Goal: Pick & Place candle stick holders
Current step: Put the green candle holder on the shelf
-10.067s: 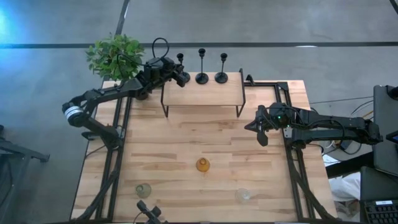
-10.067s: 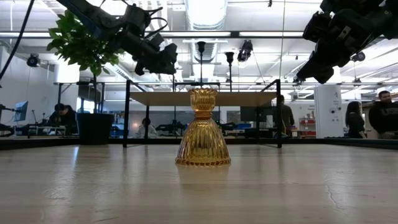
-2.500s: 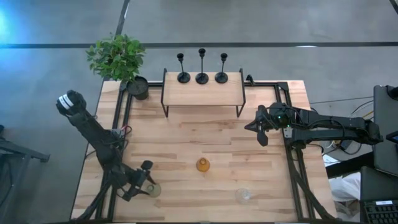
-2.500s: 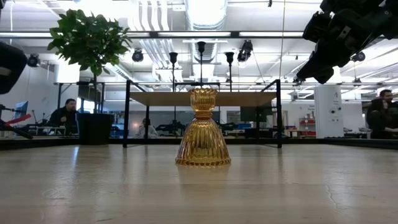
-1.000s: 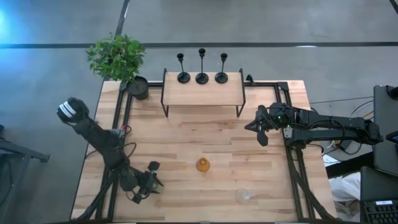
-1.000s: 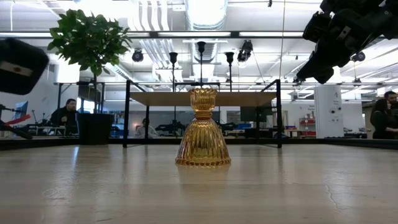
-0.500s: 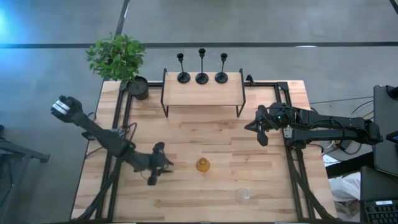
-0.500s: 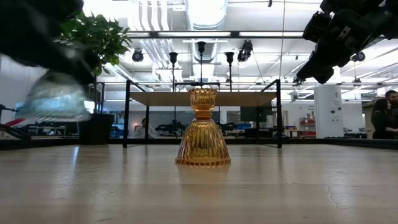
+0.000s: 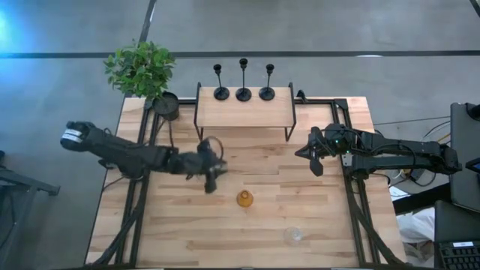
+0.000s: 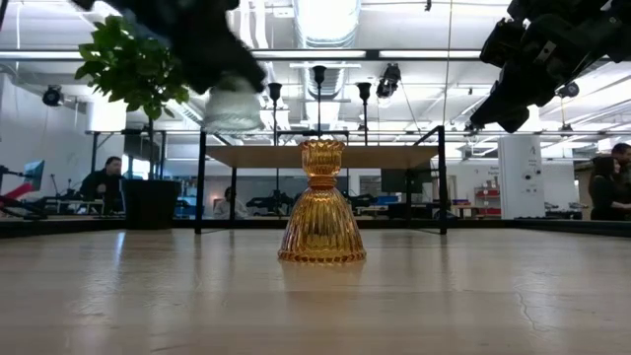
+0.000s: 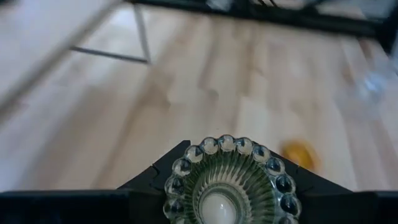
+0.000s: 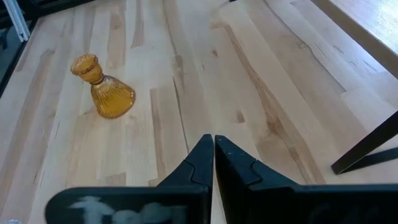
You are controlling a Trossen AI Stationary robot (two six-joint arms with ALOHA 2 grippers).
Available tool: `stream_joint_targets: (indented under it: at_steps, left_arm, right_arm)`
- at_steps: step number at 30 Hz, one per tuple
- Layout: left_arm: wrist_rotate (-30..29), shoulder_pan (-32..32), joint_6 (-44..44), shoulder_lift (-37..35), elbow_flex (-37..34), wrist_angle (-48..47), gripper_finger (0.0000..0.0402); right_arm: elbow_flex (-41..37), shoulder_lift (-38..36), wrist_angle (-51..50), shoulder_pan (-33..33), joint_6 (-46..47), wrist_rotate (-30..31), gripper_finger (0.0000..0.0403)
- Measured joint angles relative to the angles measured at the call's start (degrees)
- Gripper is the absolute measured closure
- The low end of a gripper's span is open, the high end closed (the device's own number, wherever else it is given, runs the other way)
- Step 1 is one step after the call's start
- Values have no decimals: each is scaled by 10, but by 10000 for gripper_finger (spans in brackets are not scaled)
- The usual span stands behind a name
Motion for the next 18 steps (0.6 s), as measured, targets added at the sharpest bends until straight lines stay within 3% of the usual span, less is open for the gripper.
stream_joint_targets:
  at_steps: [12,18]
  left_arm:
    - [-4,149,-6,24,89,-2,250]
    - [-64,195,18,32,106,0,251]
  right_arm:
    - [0,0,0,0,0,0,390]
    - [0,0,0,0,0,0,390]
